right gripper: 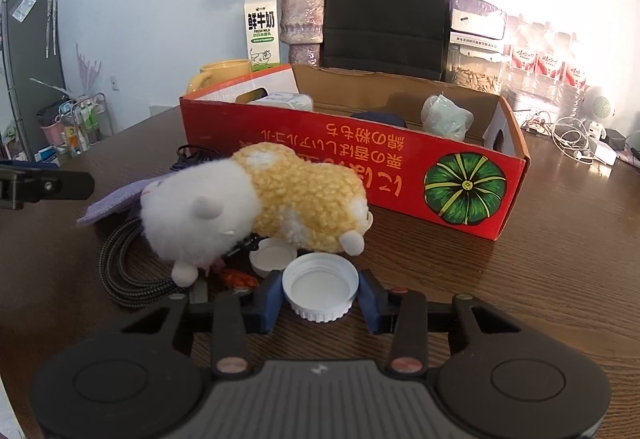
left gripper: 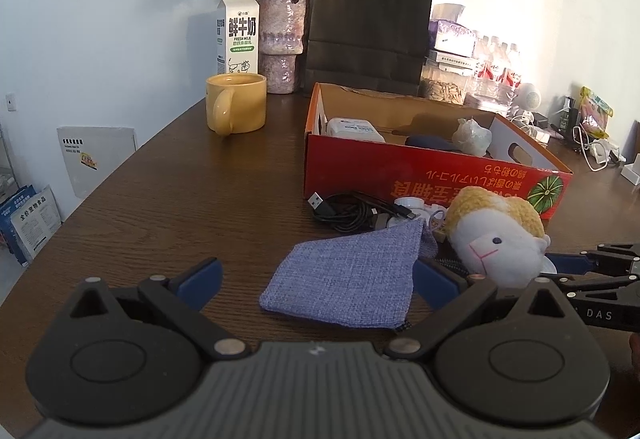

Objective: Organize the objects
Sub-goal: 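Grasp the white bottle cap with the right gripper while the left gripper grasps the blue-gray cloth pouch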

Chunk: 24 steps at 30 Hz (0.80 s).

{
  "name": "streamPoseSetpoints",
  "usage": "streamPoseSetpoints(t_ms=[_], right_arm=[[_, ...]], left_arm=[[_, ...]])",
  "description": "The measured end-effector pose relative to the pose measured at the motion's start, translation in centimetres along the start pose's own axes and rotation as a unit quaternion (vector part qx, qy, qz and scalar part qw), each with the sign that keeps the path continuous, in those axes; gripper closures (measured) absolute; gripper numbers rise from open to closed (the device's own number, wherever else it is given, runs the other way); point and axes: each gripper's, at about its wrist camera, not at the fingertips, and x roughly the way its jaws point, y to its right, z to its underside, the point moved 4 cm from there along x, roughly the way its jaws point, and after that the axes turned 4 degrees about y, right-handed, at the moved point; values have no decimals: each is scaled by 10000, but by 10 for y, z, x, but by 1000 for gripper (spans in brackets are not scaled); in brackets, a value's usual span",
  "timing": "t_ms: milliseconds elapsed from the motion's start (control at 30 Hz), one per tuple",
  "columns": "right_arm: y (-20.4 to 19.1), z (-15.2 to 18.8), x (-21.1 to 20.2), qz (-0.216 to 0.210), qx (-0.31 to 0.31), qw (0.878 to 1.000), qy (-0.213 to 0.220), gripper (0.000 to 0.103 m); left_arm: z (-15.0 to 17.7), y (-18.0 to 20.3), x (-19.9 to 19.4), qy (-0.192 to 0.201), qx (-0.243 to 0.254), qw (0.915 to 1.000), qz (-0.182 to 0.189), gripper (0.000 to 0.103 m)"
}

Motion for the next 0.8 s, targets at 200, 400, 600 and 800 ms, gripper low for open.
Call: streamPoseSetpoints(t_ms=[200,400,600,800], right_arm=[[0,-1,-1,55,2,10000,52,64],[7,-2,-8,303,161,9989,315,64],[12,-4,-12,482,278,9973,484,64],[14,-4,-15,546,299,9965,554,64]], left_arm=[[3,-2,6,-112,-34,9999,-4,0],[8,-3,16,-285,-40,9995,91,0],[4,5,21,-246,35,9990,361,0],[2,6,40,-442,95,9984,343,0]])
